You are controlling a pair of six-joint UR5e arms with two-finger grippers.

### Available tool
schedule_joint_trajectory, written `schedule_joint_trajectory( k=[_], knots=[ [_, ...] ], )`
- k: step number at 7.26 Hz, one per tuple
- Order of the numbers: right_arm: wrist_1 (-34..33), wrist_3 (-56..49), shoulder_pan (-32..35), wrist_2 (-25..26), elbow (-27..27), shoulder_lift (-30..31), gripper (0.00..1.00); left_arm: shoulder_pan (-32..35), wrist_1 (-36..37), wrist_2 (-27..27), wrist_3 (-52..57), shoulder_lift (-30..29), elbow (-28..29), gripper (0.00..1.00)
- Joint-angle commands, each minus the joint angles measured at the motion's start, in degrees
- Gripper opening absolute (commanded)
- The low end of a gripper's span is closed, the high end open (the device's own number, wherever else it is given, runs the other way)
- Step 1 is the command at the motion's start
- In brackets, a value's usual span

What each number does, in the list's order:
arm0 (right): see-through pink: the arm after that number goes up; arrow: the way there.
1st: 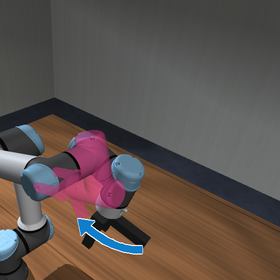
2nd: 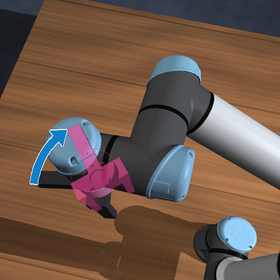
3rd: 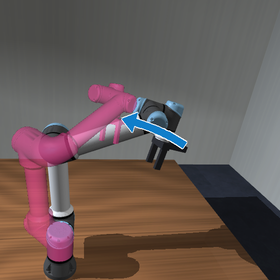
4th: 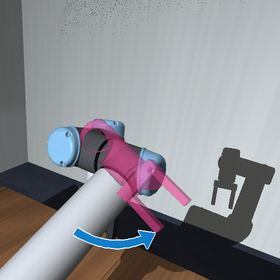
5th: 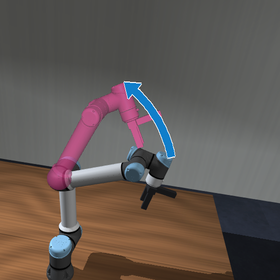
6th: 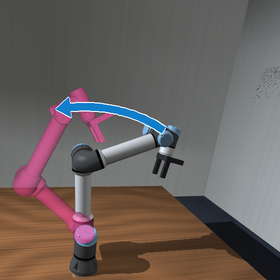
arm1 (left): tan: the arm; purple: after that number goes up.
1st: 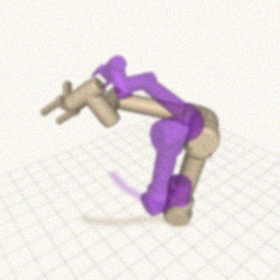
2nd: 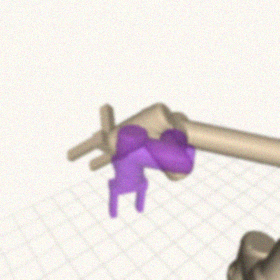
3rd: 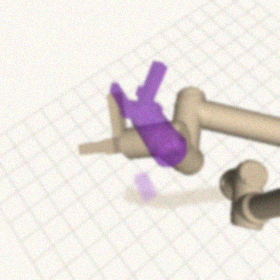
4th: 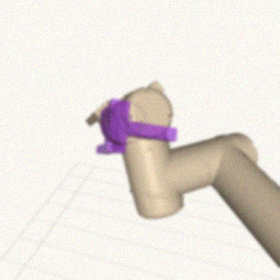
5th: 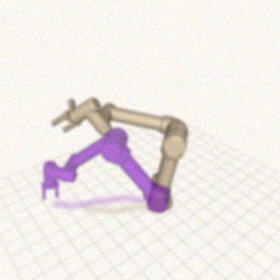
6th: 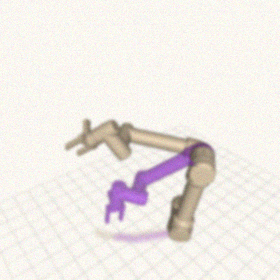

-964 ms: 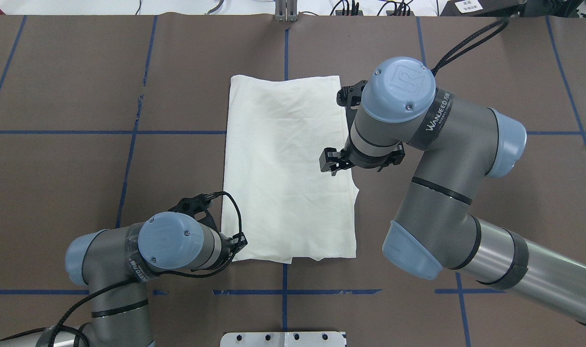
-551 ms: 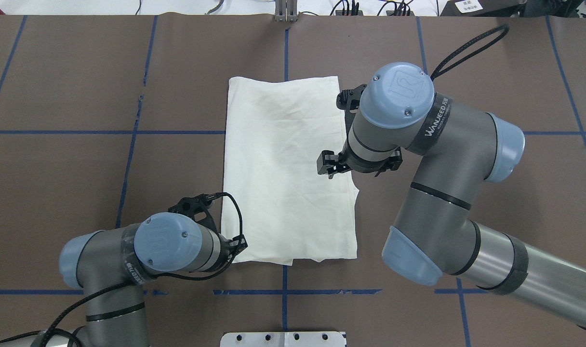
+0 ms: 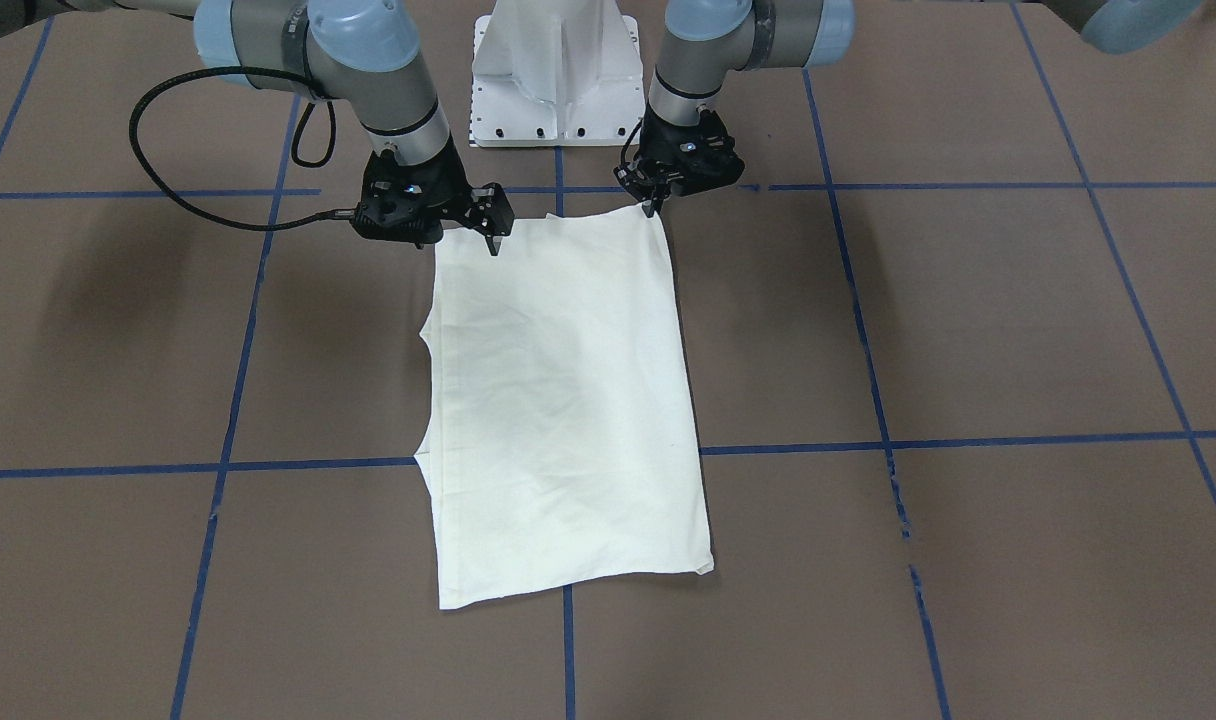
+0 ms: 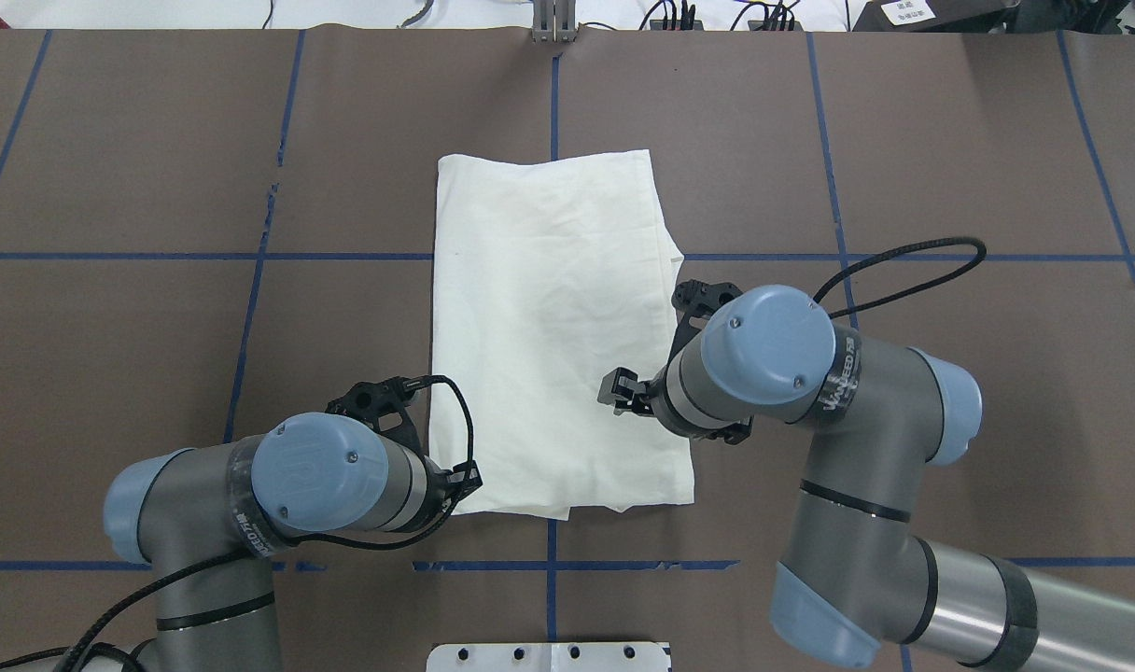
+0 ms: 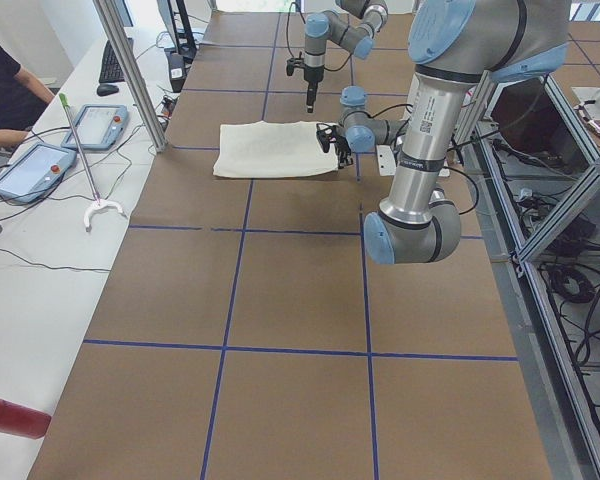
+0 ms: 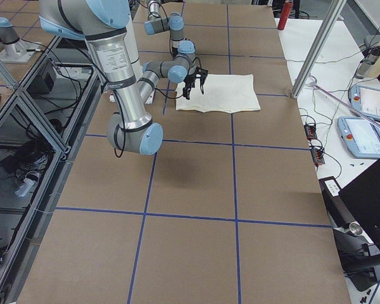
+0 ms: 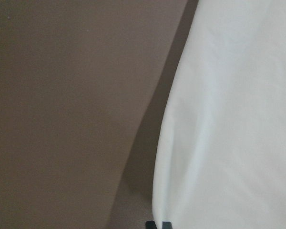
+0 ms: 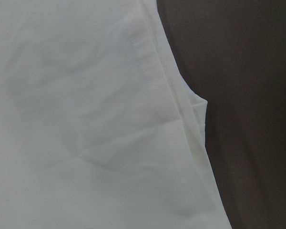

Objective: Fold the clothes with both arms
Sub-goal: 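Move the right gripper to the other near corner of the shirt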

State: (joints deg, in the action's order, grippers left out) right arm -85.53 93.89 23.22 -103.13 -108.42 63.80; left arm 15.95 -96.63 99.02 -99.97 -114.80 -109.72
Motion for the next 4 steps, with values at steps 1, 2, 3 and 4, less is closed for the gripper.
schedule_joint_trajectory(
  k=[1,2,3,4],
  knots=[
    [0.89,8.13,-4.65,4.16,0.57,1.68,1.0,-0.04,-0.14,0.12,0.12,-0.07,0.12,0.0],
    [0.89,8.15,-6.24,6.86,1.53,1.42,1.0,-0.04,-0.14,0.12,0.38,-0.16,0.39,0.0],
    [0.98,8.23,-6.86,7.59,2.93,1.33,1.0,-0.04,-0.14,0.12,0.82,-0.24,0.39,0.0],
    [0.98,8.23,-7.48,7.68,3.12,1.59,1.0,-0.13,-0.14,0.12,0.83,-0.16,0.39,0.0]
  ],
)
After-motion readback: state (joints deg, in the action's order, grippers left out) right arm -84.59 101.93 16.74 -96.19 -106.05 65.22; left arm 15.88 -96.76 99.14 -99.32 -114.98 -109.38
